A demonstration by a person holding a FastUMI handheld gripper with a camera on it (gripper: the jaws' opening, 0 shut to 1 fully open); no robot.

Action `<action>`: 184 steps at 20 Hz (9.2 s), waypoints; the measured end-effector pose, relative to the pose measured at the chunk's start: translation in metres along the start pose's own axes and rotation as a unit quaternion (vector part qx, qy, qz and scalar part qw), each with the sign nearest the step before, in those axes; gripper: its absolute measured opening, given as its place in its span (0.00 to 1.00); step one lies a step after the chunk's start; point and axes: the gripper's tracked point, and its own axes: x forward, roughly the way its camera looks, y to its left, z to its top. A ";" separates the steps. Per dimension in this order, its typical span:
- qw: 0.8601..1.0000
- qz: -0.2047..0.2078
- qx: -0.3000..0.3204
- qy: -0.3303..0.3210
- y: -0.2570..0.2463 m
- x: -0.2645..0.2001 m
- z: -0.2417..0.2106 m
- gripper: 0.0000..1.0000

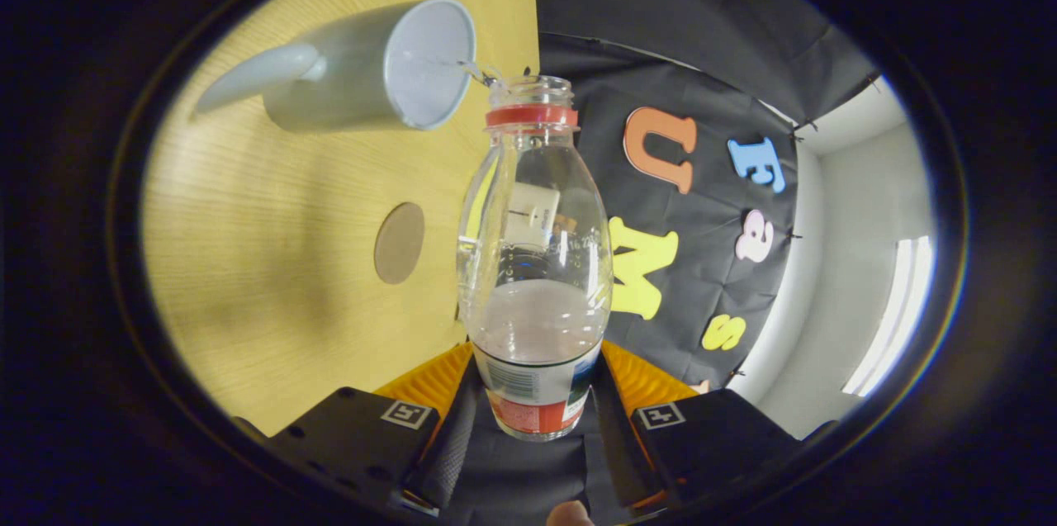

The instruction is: Take the bottle from table, then pour the juice into the cup, finally place the bottle on the coaster

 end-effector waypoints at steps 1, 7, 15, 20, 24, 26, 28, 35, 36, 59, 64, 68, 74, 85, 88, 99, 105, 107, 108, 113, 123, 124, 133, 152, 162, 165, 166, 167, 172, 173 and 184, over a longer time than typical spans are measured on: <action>1.000 -0.001 -0.003 -0.001 -0.001 -0.001 0.001 0.76; 1.000 -0.006 -0.014 -0.003 -0.008 0.001 -0.001 0.76; 0.999 -0.008 -0.034 0.000 -0.015 0.001 -0.007 0.76; 0.999 -0.010 -0.046 0.000 -0.017 0.005 -0.007 0.75; 0.998 -0.012 -0.055 0.000 -0.019 0.005 -0.007 0.75; 0.998 -0.014 -0.060 0.000 -0.021 0.005 -0.007 0.75; 0.998 -0.015 -0.062 -0.001 -0.022 0.005 -0.006 0.75; 0.997 -0.011 -0.081 -0.002 -0.025 0.008 -0.006 0.75; 0.997 -0.010 -0.083 -0.002 -0.025 0.008 -0.006 0.75; 0.990 -0.044 -0.131 -0.016 -0.067 0.009 0.006 0.75; 0.990 -0.044 -0.134 -0.016 -0.067 0.009 0.009 0.75; 0.991 -0.040 -0.127 -0.017 -0.065 0.010 0.009 0.75; 0.995 -0.032 -0.096 -0.017 -0.062 0.007 0.006 0.75; 0.990 0.061 0.126 -0.017 -0.040 -0.010 -0.001 0.76; 0.976 0.086 0.200 -0.024 -0.040 -0.017 0.000 0.76; 0.805 0.166 0.565 -0.071 -0.047 -0.034 0.006 0.76; 0.709 0.173 0.677 -0.093 -0.070 -0.013 0.001 0.76; 0.677 0.184 0.707 -0.095 -0.064 -0.001 0.001 0.76; 0.660 0.189 0.721 -0.093 -0.061 0.005 0.001 0.76; 0.633 0.195 0.746 -0.065 -0.037 0.057 -0.004 0.76; 0.637 0.218 0.737 -0.050 0.022 0.134 0.035 0.76; 0.639 0.220 0.735 -0.051 0.028 0.137 0.040 0.76; 0.627 0.233 0.743 -0.034 0.061 0.154 0.050 0.78; 0.626 0.137 0.766 -0.051 -0.031 0.116 0.013 0.99; 0.644 0.007 0.765 -0.018 -0.147 0.003 -0.098 0.99; 0.648 -0.010 0.762 -0.021 -0.168 -0.039 -0.112 0.99; 0.644 -0.007 0.765 -0.026 -0.172 -0.049 -0.111 0.99; 0.641 -0.006 0.767 -0.028 -0.173 -0.061 -0.114 0.99; 0.638 -0.031 0.769 -0.021 -0.173 -0.112 -0.140 0.99; 0.639 -0.034 0.768 -0.017 -0.169 -0.119 -0.143 0.99; 0.637 -0.061 0.768 0.006 -0.152 -0.148 -0.160 1.00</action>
